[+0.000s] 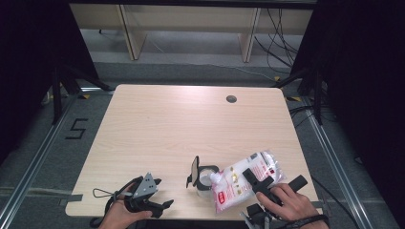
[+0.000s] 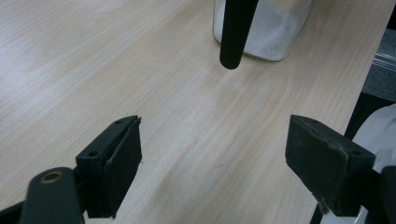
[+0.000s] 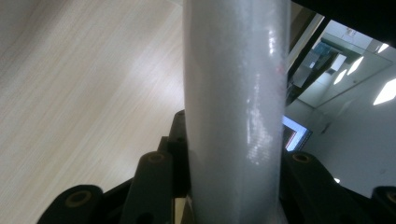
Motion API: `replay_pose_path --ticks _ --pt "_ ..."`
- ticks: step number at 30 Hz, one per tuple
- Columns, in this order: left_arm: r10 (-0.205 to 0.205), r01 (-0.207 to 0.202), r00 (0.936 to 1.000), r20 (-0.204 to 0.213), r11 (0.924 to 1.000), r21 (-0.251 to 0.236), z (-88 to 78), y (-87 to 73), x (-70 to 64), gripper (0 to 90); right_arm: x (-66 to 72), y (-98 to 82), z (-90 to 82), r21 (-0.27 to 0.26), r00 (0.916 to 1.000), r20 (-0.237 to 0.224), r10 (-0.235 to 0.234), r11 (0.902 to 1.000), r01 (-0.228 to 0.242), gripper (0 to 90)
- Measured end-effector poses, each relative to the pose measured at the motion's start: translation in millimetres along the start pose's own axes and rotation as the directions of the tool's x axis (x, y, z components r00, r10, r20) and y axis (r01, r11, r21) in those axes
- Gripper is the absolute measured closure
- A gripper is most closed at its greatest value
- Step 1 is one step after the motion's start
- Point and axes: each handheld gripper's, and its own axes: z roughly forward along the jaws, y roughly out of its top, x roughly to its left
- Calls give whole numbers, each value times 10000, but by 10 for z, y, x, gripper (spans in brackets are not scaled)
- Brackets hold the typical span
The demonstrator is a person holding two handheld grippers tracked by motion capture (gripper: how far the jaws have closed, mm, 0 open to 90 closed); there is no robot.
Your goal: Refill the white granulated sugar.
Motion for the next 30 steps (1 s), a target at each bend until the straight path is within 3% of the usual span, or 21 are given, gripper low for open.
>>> replay_pose_path --ticks 9,11,14,15,19,20,21,24,30 --pt "-43 43 10000 -61 10000 6 3 -2 -1 183 4 0 -3 30 10000 -35 25 10000 -25 674" --pt "-138 138 9999 2 9999 -71 6 -2 -10 183 -14 -9 6 -91 9996 -7 -267 9996 267 675" --pt "-142 142 9999 8 9999 -78 6 -2 -11 183 -1 -3 0 -23 10000 -37 -55 10000 55 675" --pt "-141 141 9999 3 9999 -74 6 -2 -11 183 -14 -9 6 -93 9996 -9 -266 9996 266 675" --pt "-74 74 10000 4 9999 -78 4 0 -6 183 -15 -11 9 -105 9997 8 -257 9996 257 676" --pt "-143 143 9999 1 9999 -77 4 -1 -11 183 3 -4 3 -21 10000 -23 26 10000 -26 675" --pt "-118 118 9999 -5 9999 -91 5 -1 -9 183 -13 -11 9 -109 9997 -14 -259 9996 259 675" --pt "62 -61 9999 -107 9999 97 -3 0 9 183 -10 -9 10 -123 9998 7 -194 9997 194 676" --pt "-65 65 10000 -34 10000 3 0 -1 -1 183 -9 -9 11 -116 9998 4 -201 9997 201 676"
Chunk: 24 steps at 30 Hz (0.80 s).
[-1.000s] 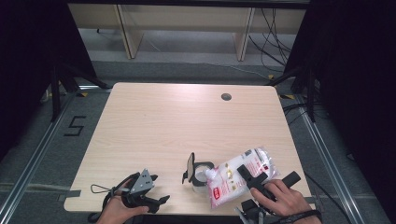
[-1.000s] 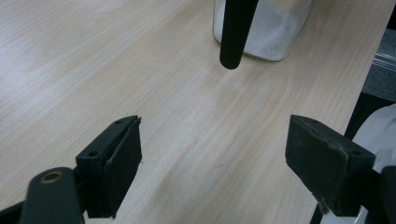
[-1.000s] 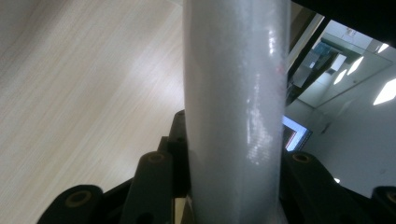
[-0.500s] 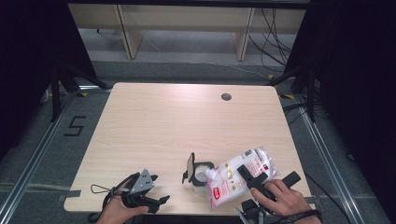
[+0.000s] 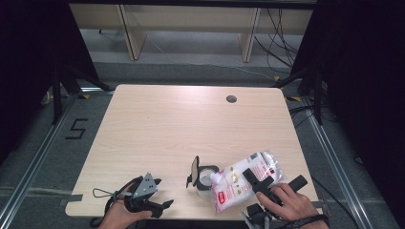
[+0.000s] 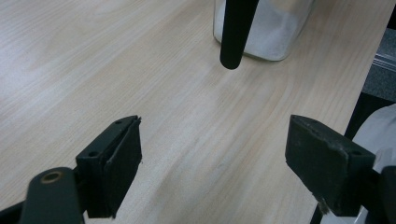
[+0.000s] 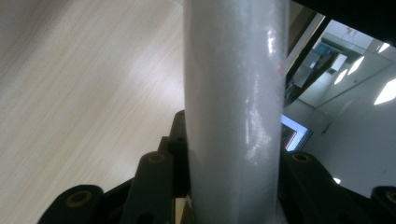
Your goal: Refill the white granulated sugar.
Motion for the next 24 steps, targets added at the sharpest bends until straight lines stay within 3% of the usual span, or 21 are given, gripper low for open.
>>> replay_pose_path --ticks 23,24 --pt "2 -2 10000 34 10000 4 -1 -1 0 183 0 0 4 14 10000 -4 31 10000 -31 678" --pt "36 -36 10000 -1 10000 32 -1 -2 4 183 20 7 -3 108 9994 -28 343 9994 -343 678"
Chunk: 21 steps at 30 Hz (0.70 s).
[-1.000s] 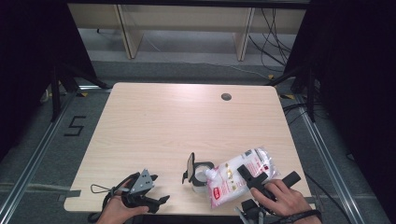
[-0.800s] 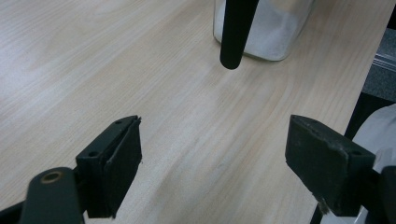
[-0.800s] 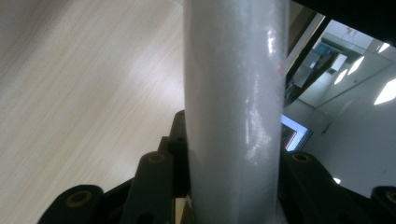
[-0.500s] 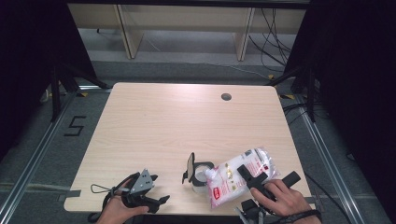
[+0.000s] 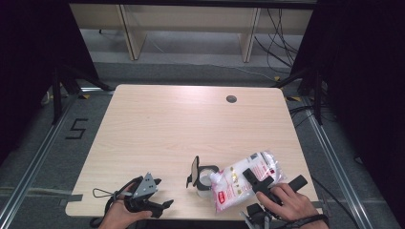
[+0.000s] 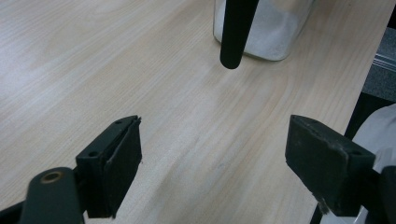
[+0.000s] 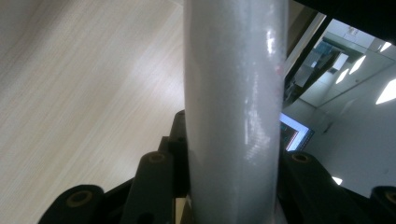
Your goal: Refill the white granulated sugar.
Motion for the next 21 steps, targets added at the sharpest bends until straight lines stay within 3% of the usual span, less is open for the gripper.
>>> replay_pose_path --ticks 6,7,21 --pt "-35 35 10000 31 10000 -26 0 1 -3 182 -3 0 0 15 10000 -35 -24 10000 24 678" --pt "7 -7 10000 -23 10000 11 -1 1 2 182 -20 -6 7 -76 9995 25 -324 9994 325 679" --pt "77 -77 10000 -50 10000 49 -1 2 9 182 -23 -2 3 -51 9993 52 -366 9993 366 680"
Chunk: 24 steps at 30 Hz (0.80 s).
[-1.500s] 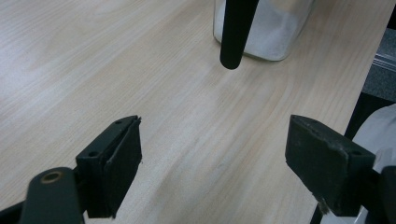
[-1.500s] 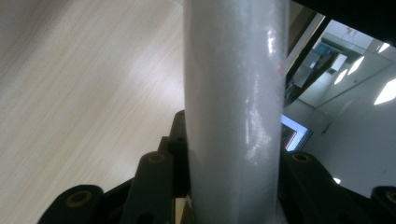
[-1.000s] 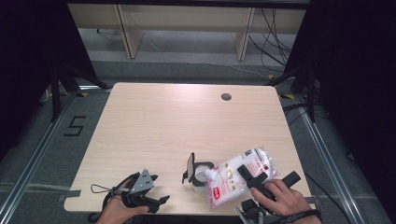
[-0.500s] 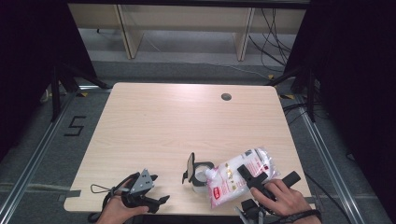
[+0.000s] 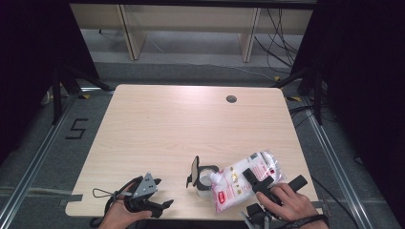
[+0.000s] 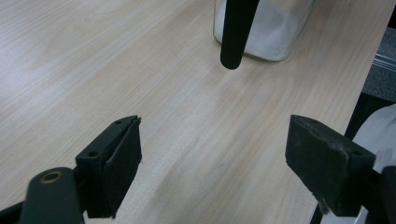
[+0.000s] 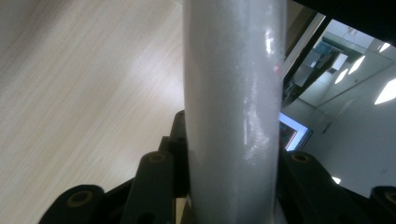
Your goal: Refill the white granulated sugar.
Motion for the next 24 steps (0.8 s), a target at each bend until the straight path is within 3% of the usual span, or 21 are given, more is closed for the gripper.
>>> replay_pose_path --ticks 5,8,9,12,13,15,17,18,19,24 --pt "-3 3 10000 9 10000 -15 1 0 1 182 -11 -6 -10 87 9999 26 -155 9998 154 681" --pt "-4 4 10000 16 10000 -10 2 0 1 182 6 2 -32 206 9997 65 216 9996 -217 683" --pt "-7 7 10000 17 10000 -11 2 0 0 182 -18 -6 -29 114 9999 104 -119 9999 118 683" --pt "1 -1 10000 -25 10000 11 -1 0 -3 182 -18 4 -45 191 10000 66 4 9998 -5 684" --pt "1 -1 10000 23 10000 -4 2 -1 0 182 -32 0 -42 137 9997 -4 -247 9996 247 684" --pt "5 -5 10000 16 10000 -8 1 0 0 182 -11 7 -40 114 9998 124 122 9999 -123 685" --pt "-17 17 10000 9 10000 -12 0 -1 -1 182 -12 5 -35 139 10000 58 35 9999 -36 685" --pt "-16 16 10000 13 10000 -11 0 -1 -1 182 -3 7 -31 102 9998 69 206 9997 -206 685" --pt "-20 20 10000 14 10000 -13 0 -1 -2 182 -19 -3 -26 42 10000 61 -62 10000 62 685" --pt "-13 13 10000 46 10000 -30 2 -1 -3 182 -8 -13 -19 87 10000 84 -20 10000 20 686"
